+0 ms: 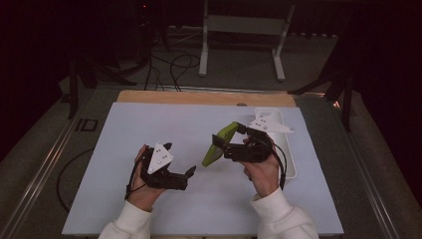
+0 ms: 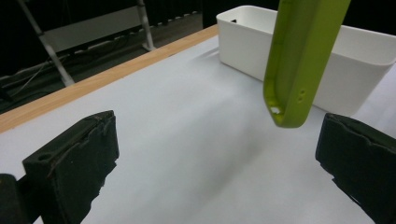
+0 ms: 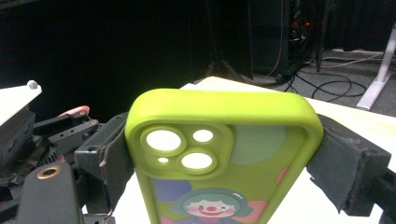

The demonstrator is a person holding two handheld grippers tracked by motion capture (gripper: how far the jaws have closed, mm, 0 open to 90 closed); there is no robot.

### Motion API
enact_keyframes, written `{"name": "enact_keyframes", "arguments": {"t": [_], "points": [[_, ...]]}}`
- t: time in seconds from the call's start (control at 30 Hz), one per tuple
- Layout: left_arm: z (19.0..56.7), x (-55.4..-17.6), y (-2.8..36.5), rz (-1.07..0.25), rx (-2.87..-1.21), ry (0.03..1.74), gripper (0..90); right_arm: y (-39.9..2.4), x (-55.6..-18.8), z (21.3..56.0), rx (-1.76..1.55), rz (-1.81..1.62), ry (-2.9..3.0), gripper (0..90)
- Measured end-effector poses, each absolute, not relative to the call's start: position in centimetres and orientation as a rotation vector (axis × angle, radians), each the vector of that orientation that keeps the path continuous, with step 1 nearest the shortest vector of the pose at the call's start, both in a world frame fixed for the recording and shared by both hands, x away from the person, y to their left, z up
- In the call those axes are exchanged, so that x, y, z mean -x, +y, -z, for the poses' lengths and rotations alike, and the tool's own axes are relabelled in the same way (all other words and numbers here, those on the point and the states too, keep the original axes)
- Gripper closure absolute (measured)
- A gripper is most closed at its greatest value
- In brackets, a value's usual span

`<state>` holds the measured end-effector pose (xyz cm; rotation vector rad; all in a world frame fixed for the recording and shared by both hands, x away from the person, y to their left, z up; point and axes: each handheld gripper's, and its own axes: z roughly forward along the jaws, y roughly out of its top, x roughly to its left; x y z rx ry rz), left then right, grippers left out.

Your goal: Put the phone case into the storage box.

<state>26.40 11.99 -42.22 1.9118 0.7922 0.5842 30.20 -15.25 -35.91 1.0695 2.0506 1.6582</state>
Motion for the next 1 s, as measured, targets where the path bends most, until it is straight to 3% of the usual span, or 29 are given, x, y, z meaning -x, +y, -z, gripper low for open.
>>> {"name": "enact_keyframes", "arguments": {"t": [1.0], "points": [[42.4,-26.1,15.7,-0.603,-1.886,0.842,0.1,-16.6,-30.7,35.5,-1.085,-1.63,2.011,15.5]]}}
